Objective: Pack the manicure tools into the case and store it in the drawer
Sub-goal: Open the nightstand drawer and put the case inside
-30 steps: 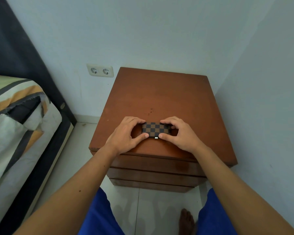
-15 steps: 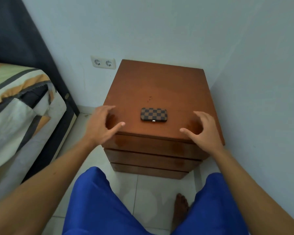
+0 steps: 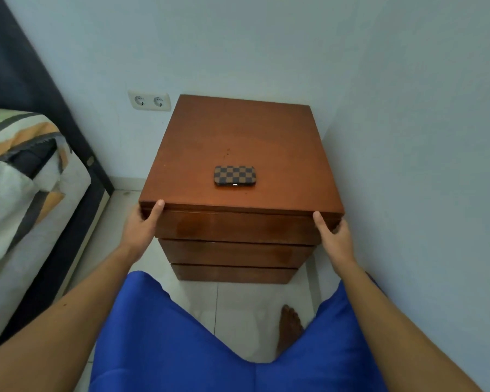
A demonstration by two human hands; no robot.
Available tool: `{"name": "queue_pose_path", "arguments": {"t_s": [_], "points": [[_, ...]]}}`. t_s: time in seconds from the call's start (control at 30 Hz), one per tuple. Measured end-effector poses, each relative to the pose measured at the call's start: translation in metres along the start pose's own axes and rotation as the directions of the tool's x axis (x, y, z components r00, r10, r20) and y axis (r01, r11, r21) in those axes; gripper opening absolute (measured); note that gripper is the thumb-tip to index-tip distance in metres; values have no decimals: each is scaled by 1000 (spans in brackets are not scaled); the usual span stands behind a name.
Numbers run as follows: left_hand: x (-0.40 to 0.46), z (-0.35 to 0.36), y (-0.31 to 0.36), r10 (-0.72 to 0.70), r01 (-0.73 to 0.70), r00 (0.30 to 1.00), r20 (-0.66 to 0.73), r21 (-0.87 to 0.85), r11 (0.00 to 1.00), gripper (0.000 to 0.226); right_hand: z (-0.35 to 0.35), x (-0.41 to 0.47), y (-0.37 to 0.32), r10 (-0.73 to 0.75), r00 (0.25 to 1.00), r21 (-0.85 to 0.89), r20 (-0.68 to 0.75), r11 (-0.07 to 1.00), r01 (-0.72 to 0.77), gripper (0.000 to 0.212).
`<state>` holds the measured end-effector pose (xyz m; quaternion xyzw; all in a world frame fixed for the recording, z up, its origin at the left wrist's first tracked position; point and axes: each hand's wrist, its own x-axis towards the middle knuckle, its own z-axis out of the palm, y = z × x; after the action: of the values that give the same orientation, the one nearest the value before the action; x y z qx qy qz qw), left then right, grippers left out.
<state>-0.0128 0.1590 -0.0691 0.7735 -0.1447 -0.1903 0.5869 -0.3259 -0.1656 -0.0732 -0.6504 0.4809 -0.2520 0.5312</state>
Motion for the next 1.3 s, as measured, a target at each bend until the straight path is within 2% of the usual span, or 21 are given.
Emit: {"name": "queue_pose_path", "arguments": {"t_s": [0.1, 0.17, 0.3, 0.47, 0.73, 0.93, 1.1, 1.3], "points": [[-4, -4, -11, 5, -3, 1000, -19, 58, 998, 69, -6, -5, -1, 13, 1000, -48, -19, 999, -14, 92], [-11, -5, -14, 1, 2, 999, -33, 99, 995, 65, -9, -10, 0, 9, 1000, -67, -7, 998, -9, 77], [-34, -5, -21, -15, 25, 997, -80, 131, 991, 66, -19, -23, 6, 2, 1000, -126, -5, 992, -3, 76], [-70, -12, -34, -11, 23, 995, -98, 123, 992, 70, -32, -58, 12, -13, 1000, -165, 2, 986, 13, 59], [-123, -23, -39, 15, -6, 995, -97, 91, 996, 65, -49, -103, 28, -12, 1000, -221, -12, 975, 9, 69], [-145, -24, -35, 50, -35, 992, -114, 127, 991, 63, -60, -115, 33, 5, 1000, -237, 12, 972, -2, 105], [-153, -28, -40, 38, -27, 994, -107, 100, 995, 62, -62, -123, 35, 10, 1000, -241, 13, 970, -7, 80], [-161, -27, -37, 38, -22, 993, -114, 140, 990, 63, -61, -131, 31, 6, 1000, -255, 2, 967, -5, 72]]}}
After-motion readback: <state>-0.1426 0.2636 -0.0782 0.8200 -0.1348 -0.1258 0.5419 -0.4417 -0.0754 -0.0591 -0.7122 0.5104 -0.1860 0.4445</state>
